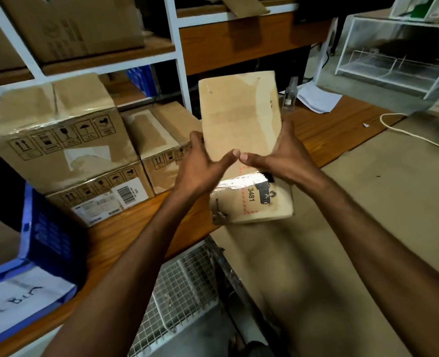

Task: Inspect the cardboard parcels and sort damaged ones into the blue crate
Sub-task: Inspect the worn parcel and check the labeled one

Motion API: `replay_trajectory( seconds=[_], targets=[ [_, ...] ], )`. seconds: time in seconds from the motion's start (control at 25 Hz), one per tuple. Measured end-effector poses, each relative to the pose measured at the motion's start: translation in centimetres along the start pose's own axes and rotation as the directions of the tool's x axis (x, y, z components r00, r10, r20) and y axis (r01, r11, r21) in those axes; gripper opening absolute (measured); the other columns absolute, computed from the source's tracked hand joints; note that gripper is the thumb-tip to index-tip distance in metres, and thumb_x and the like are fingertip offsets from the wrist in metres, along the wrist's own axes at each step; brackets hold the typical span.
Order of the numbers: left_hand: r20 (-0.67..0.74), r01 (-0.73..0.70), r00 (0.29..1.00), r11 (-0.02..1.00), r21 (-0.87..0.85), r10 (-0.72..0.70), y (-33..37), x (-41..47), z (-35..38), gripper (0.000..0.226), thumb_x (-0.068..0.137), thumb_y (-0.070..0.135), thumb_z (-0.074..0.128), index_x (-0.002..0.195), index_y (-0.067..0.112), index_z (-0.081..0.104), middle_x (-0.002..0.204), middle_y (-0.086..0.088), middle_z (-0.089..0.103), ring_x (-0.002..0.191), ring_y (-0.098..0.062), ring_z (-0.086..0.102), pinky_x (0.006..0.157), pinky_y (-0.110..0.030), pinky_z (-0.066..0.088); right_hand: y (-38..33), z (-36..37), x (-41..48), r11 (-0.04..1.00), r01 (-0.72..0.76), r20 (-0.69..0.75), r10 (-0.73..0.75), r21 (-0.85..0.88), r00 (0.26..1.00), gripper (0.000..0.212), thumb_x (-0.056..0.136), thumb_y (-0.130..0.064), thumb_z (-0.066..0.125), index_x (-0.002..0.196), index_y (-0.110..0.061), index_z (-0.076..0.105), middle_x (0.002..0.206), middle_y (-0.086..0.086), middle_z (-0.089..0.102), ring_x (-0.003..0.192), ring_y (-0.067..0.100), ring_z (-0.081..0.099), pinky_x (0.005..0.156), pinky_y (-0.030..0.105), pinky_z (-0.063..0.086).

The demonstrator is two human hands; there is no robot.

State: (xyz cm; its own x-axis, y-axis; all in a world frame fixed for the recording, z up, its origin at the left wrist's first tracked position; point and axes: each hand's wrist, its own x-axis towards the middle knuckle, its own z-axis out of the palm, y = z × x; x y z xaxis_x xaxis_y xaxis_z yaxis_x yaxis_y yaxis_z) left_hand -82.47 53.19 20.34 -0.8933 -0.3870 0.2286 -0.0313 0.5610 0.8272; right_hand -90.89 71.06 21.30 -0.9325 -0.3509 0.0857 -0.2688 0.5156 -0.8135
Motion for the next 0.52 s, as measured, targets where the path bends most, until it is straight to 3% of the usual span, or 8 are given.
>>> replay_trajectory(
  seconds=[0.12,0.2,0.28,0.4,0.52],
  targets=[
    [0.104,0.015,0.995,0.997,-0.070,-0.008,-0.6,-0.3,-0.4,0.087,0.086,0.051,0.079,0.149,0.021,0.028,0.148,-0.006,0.055,0.126,-0.025,0.061,0.101,-0.052,0.056,0.9,-1.1,-0.7,0.999,0.027,0.093,-0.029,0.025,0.995,0.113,0.068,-0.038,0.095,0.150,-0.028,0.017,0.130,-0.011,0.052,0.118,0.015,0.055,0.086,0.029,0.050],
    [0.236,0.034,0.972,0.994,-0.105,-0.008,-1.7,-1.2,-0.7,0.110,0.080,0.051,0.083,0.160,0.030,0.012,0.157,-0.003,0.045,0.135,-0.022,0.053,0.106,-0.048,0.053,1.5,-1.3,-1.3,0.997,0.024,0.078,-0.029,0.067,0.997,0.114,0.067,-0.034,0.096,0.151,-0.030,0.019,0.132,-0.011,0.054,0.120,0.015,0.056,0.088,0.030,0.051],
    [0.253,0.008,0.967,0.991,-0.134,0.027,-2.4,-2.5,-0.5,0.113,0.080,0.044,0.085,0.162,0.033,0.008,0.157,0.001,0.045,0.135,-0.017,0.052,0.103,-0.041,0.054,1.7,-0.9,-1.8,0.994,0.039,0.138,-0.053,0.104,0.989,0.122,0.068,-0.027,0.096,0.154,-0.036,0.011,0.138,-0.012,0.050,0.125,0.014,0.051,0.093,0.033,0.051],
    [0.156,0.007,0.987,0.982,-0.186,0.023,-2.4,-2.8,-0.2,0.084,0.094,0.038,0.074,0.160,0.032,0.024,0.150,0.002,0.053,0.128,-0.015,0.058,0.099,-0.040,0.057,1.9,-0.8,-1.8,0.985,0.042,0.104,-0.061,0.170,0.993,0.120,0.067,-0.020,0.096,0.154,-0.039,0.016,0.138,-0.014,0.054,0.127,0.014,0.054,0.098,0.039,0.054],
    [0.065,-0.014,0.997,0.972,-0.235,0.031,-2.3,-3.2,0.1,0.053,0.106,0.040,0.055,0.156,0.031,0.039,0.140,0.003,0.063,0.121,-0.010,0.064,0.095,-0.045,0.060,2.3,-1.2,-2.2,0.956,0.038,0.082,-0.065,0.292,0.995,0.073,0.091,-0.027,0.079,0.150,-0.031,0.037,0.129,-0.012,0.067,0.115,0.013,0.068,0.090,0.038,0.058]
  ],
)
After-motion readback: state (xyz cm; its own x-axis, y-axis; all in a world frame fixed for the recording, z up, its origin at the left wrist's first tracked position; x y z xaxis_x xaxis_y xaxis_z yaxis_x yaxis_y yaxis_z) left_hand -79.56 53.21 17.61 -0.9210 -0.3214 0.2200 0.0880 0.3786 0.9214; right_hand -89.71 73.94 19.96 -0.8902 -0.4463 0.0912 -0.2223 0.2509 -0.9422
